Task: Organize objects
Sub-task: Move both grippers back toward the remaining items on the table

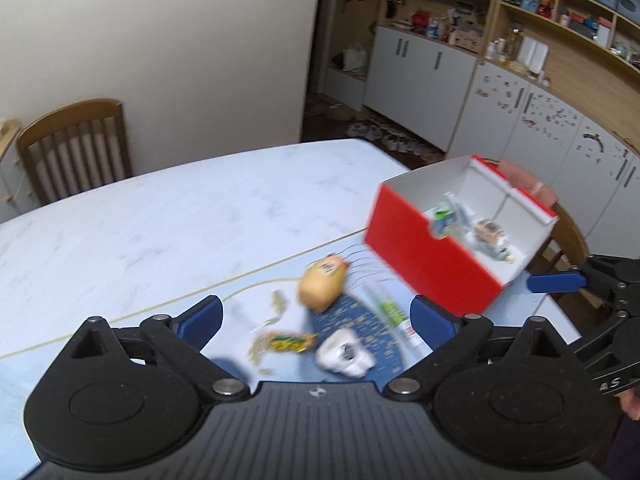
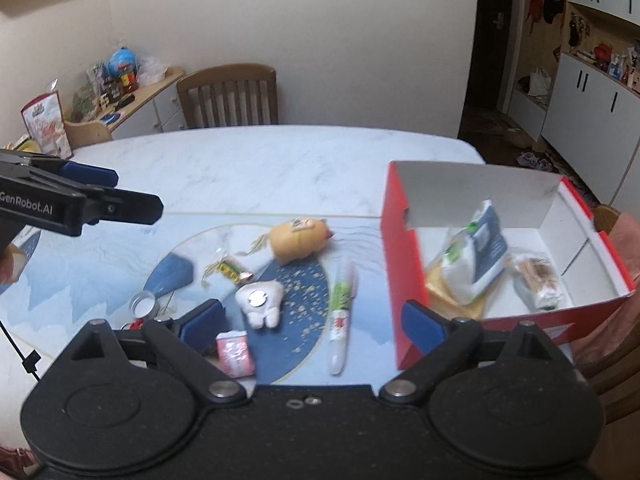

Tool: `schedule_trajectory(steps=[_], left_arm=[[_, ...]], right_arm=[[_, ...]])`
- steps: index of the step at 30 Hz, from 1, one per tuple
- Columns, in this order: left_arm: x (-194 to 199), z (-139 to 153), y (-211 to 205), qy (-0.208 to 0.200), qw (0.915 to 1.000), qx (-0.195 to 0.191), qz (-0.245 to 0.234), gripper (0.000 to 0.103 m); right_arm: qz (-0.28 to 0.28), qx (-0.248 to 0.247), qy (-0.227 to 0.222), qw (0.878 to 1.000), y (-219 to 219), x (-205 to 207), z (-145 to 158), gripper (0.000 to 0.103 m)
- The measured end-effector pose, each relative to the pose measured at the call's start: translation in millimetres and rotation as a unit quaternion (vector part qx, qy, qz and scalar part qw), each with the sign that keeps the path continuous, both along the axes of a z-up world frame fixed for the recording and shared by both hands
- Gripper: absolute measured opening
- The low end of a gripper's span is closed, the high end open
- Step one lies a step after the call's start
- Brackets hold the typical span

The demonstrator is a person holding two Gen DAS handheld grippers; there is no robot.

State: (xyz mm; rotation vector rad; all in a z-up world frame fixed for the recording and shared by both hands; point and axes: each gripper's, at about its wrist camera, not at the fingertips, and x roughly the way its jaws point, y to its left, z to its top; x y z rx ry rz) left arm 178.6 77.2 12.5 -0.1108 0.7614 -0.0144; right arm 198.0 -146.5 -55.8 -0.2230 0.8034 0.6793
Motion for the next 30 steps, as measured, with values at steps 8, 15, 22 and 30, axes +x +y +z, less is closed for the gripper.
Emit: schedule_trajectory(steps=[8,15,22,30], left_arm=[[-29,-39,39,0.008,0.9991,0.016,0.039,0.101],[-43,-78,55,0.027,0.998,0.03,0.049,0.101],[-44,-115,61,0.046,0.9958,0.047,0.064,0.101],[-42,-139,57,0.055,0.9947,0.063,0.06,0.101]], right_arm=[[0.009,-0.019,0.017,1.0,24,-8,-26,0.096],[0.018,-0.031,0.036,0.999,37,-14,-49,0.095],[0.027,-0.043,0.044,0.998,50,-17,-72,0.095],[0.035,-0.058,0.05,0.996,57,-19,-91,0.088]])
